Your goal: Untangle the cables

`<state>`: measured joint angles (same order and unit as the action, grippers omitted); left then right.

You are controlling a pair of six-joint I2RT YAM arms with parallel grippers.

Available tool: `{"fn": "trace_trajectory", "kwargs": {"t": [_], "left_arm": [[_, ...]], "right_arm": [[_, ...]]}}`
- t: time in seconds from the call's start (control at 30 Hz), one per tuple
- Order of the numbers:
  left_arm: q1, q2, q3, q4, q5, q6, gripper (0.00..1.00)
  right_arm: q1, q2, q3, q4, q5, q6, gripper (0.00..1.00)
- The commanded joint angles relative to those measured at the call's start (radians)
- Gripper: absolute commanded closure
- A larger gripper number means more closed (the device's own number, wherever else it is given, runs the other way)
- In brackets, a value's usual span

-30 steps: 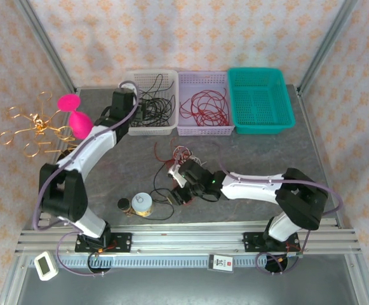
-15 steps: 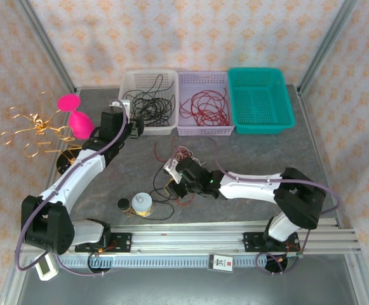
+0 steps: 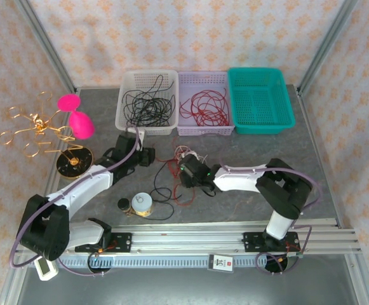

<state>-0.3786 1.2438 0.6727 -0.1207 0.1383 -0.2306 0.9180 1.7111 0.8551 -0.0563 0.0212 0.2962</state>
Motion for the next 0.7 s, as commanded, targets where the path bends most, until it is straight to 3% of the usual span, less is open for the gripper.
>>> {"fn": "trace_trajectory", "kwargs": {"t": [0.0, 0.27, 0.47, 0.67], "left_arm": [[-0.066, 0.034, -0.019, 0.067, -0.023, -0.07, 0.51], [-0.192, 0.168, 0.01, 0.032, -0.014, -0.051, 0.52], [-0.198, 0.273, 0.059, -0.022, -0.124, -0.038, 0.56], [-0.207, 0.374, 0.14, -0.051, -0.127, -0.011, 0.57]], "right_arm": [[-0.032, -0.032, -0.048, -0.012, 0.097, 0.043, 0.6], [-0.048, -0.08, -0.084, 0.011, 0.085, 0.039, 0.6], [-0.05, -0.085, -0.099, 0.042, 0.053, 0.042, 0.61], [-0.05, -0.104, -0.124, 0.053, 0.056, 0.052, 0.61]]}}
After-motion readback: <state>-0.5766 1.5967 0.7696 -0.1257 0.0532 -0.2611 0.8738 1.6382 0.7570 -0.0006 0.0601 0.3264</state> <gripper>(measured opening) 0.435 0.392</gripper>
